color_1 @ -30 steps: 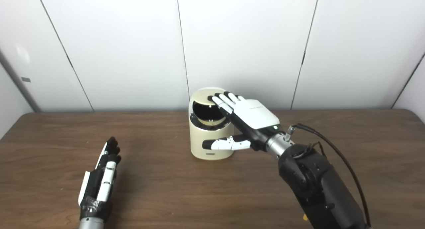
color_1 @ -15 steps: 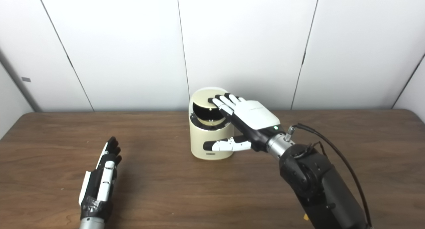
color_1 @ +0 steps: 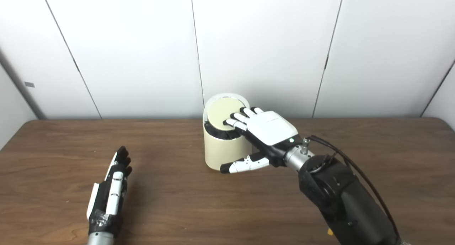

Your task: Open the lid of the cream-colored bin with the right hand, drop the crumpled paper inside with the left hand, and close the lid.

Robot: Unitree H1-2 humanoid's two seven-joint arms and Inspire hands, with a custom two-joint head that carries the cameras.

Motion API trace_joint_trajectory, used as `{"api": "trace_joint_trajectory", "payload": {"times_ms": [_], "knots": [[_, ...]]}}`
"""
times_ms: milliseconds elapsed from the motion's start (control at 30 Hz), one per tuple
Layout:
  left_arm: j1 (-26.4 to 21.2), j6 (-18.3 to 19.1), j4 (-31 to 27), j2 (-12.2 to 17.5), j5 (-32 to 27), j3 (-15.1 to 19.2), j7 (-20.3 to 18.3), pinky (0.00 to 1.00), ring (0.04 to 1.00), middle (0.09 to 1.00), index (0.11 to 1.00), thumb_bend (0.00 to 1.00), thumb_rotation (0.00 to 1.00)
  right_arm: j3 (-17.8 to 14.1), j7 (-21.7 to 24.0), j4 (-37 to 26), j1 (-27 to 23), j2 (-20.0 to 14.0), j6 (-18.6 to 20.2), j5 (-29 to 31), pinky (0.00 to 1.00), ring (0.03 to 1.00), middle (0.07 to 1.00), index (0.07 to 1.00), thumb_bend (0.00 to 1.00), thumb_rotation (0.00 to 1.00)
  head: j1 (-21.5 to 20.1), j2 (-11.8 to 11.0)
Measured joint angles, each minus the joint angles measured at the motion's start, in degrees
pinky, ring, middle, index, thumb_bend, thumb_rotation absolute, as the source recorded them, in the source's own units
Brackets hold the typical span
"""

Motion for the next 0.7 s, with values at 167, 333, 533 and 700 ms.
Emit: {"api": "trace_joint_trajectory", "payload": {"times_ms": [167,333,533,700], "knots": [[0.04,0.05,-0.11,-0.08,0.02,-0.03,-0.01,1.00,1.000,1.000,1.000,0.37,0.91,0.45,-0.05,-0.02,0.07,0.04,-0.79,-2.76,1.00,1.000,0.961,0.887,0.71,1.00,0.17,0.35],[0.13,0.18,-0.29,-0.32,0.06,-0.07,0.11,1.00,1.000,1.000,1.000,0.36,0.93,0.38,0.63,-0.57,0.06,0.23,-0.81,-3.84,1.00,1.000,0.944,0.866,0.68,1.00,0.26,0.71],[0.38,0.33,-0.68,-0.55,0.06,-0.29,0.20,1.00,1.000,1.000,1.000,0.37,0.93,-0.16,1.76,-0.86,0.03,0.39,-0.55,-3.56,1.00,1.000,0.925,0.868,0.67,1.00,0.53,1.15],[0.50,0.41,-0.86,-0.81,0.05,-0.40,0.21,1.00,1.000,1.000,1.000,0.38,0.92,-0.88,3.03,-0.92,-0.40,0.46,-0.33,-2.21,1.00,1.000,0.916,0.835,0.65,1.00,0.70,1.32]]}}
